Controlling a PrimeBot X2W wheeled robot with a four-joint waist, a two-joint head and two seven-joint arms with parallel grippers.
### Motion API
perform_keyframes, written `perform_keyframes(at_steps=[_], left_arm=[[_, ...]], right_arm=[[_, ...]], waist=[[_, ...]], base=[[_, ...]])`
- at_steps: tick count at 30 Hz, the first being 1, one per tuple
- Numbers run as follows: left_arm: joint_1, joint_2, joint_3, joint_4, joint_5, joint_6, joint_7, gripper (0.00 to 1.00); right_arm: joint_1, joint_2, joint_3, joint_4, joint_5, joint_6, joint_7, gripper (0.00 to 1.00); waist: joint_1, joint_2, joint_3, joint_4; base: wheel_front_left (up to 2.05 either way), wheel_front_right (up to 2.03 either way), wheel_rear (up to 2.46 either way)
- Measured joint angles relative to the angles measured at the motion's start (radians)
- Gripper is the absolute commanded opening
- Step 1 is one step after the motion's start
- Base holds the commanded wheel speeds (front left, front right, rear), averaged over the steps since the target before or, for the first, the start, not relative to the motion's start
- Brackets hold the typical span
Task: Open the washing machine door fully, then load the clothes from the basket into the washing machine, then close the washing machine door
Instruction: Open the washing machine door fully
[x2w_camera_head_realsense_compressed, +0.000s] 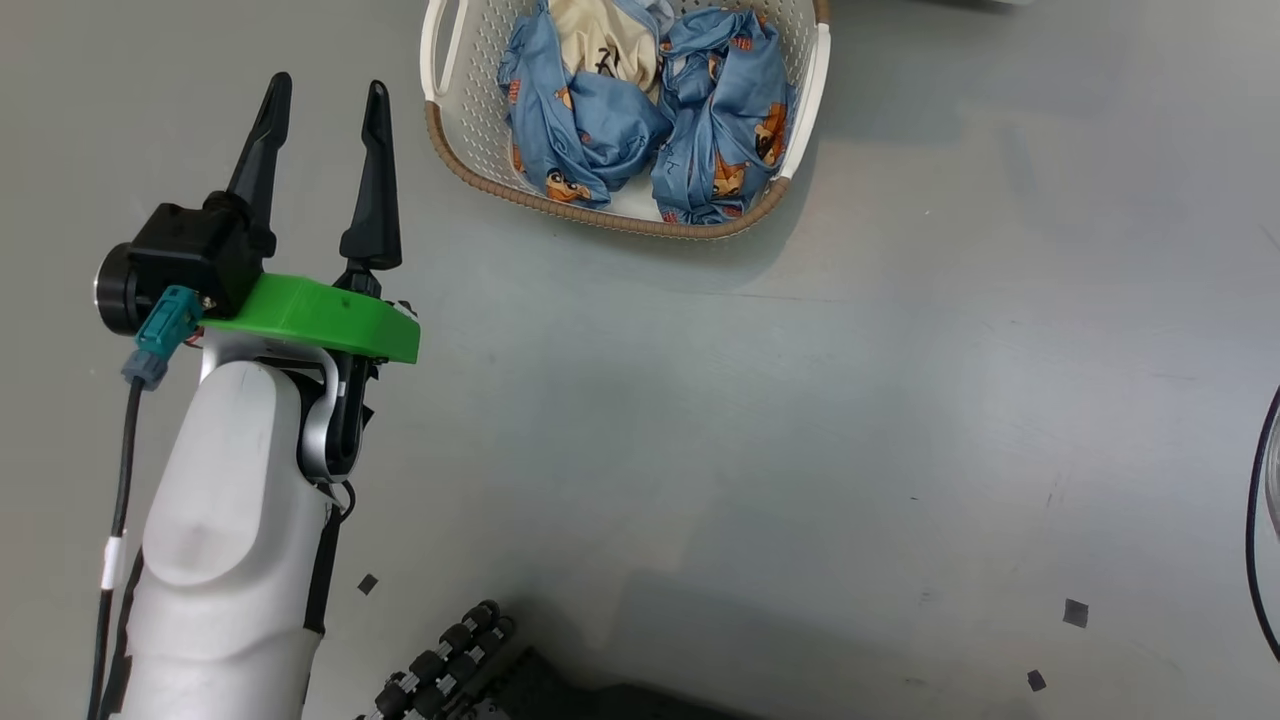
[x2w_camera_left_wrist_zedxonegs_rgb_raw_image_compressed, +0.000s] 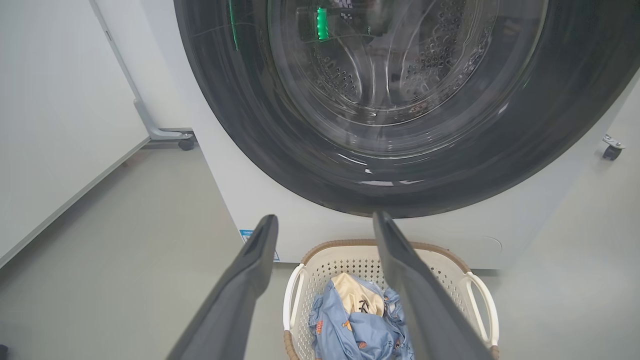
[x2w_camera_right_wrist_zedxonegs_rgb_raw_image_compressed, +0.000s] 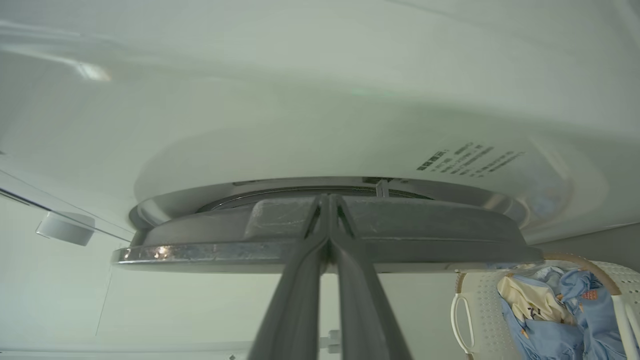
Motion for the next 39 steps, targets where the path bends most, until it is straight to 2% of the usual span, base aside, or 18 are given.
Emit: perform_keyframes(at_steps=[39], left_arm=[[-0.037,-0.016,-0.039,0.004,-0.045,0.000,0.000,1.00]], right_arm=[[-0.147,0.014,0.034,0.098,-0.075,-0.001,-0.020,0.00]], waist=[[0.0000,0.0000,0.069,0.062]], base=[[0.00,0.00,0.00]])
